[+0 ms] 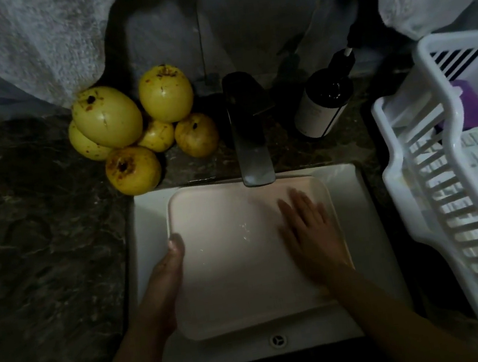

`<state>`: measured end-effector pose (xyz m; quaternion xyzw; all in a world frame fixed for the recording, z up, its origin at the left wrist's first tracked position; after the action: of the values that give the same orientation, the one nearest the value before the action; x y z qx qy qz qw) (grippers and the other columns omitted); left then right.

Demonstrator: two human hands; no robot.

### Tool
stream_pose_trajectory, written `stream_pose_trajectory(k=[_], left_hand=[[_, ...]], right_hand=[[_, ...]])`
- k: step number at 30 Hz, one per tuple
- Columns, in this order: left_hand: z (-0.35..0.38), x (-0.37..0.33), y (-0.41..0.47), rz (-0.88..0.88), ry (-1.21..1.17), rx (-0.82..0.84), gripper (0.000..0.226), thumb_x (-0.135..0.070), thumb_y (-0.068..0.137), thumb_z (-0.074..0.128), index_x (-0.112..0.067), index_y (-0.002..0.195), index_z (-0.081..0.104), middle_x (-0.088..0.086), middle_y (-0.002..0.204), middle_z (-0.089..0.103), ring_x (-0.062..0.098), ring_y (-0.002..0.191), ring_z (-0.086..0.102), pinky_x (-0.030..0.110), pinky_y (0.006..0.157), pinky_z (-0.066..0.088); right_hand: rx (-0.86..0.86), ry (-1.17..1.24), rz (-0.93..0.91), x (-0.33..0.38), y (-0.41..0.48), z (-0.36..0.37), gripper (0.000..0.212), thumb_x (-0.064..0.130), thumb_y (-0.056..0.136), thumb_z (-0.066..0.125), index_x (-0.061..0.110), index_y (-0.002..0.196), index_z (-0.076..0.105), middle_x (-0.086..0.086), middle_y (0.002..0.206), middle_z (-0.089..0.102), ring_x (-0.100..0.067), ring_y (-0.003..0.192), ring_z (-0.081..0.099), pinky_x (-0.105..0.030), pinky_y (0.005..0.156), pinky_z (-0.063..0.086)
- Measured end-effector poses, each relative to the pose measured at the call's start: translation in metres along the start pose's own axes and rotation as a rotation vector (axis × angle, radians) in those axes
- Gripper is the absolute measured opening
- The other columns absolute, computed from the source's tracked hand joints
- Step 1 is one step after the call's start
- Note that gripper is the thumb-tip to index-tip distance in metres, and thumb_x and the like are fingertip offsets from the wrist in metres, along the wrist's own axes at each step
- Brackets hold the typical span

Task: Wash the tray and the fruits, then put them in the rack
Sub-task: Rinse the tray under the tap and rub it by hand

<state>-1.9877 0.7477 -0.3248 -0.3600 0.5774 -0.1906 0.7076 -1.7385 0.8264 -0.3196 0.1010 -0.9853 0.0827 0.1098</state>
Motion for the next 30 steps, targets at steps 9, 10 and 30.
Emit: stream_pose_trajectory(k=[9,10,30], left_hand=[[0.012,0.002,-0.002,0.04,-0.028,-0.037,0.034,-0.055,0.094,0.034,-0.032,0.107,0.056,-0.009,0.092,0.061,0.013,0.082,0.058,0.028,0.068,0.045],[0.014,0.0,-0.002,0.051,-0.022,-0.043,0.032,-0.053,0.096,0.032,-0.032,0.109,0.053,-0.009,0.092,0.058,0.01,0.079,0.055,0.026,0.067,0.043],[-0.015,-0.018,0.001,0.064,0.06,-0.055,0.058,-0.072,0.072,0.045,-0.025,0.097,0.067,0.009,0.106,0.07,0.032,0.095,0.067,0.053,0.088,0.051]], right_hand=[[-0.218,0.281,0.505,-0.022,-0.039,0.004,0.069,0.05,0.095,0.015,0.008,0.15,0.017,-0.011,0.159,0.015,-0.021,0.147,0.006,-0.034,0.12,0.0],[-0.208,0.313,0.563,-0.014,-0.042,0.009,0.071,0.05,0.094,0.012,0.007,0.15,0.014,-0.012,0.159,0.012,-0.023,0.147,0.004,-0.035,0.119,-0.004],[-0.346,0.193,0.409,-0.045,-0.045,-0.025,0.048,0.024,0.09,0.049,0.001,0.133,0.046,-0.025,0.134,0.048,-0.044,0.109,0.053,-0.049,0.087,0.048]])
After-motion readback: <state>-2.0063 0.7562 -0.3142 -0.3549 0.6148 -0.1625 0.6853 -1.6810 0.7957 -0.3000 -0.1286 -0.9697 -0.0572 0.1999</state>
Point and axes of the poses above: each hand's wrist, its own y-axis towards the middle knuckle, its own z-axis out of the palm, x = y × z, the point moved 10 cm from there along y, towards the middle knuckle
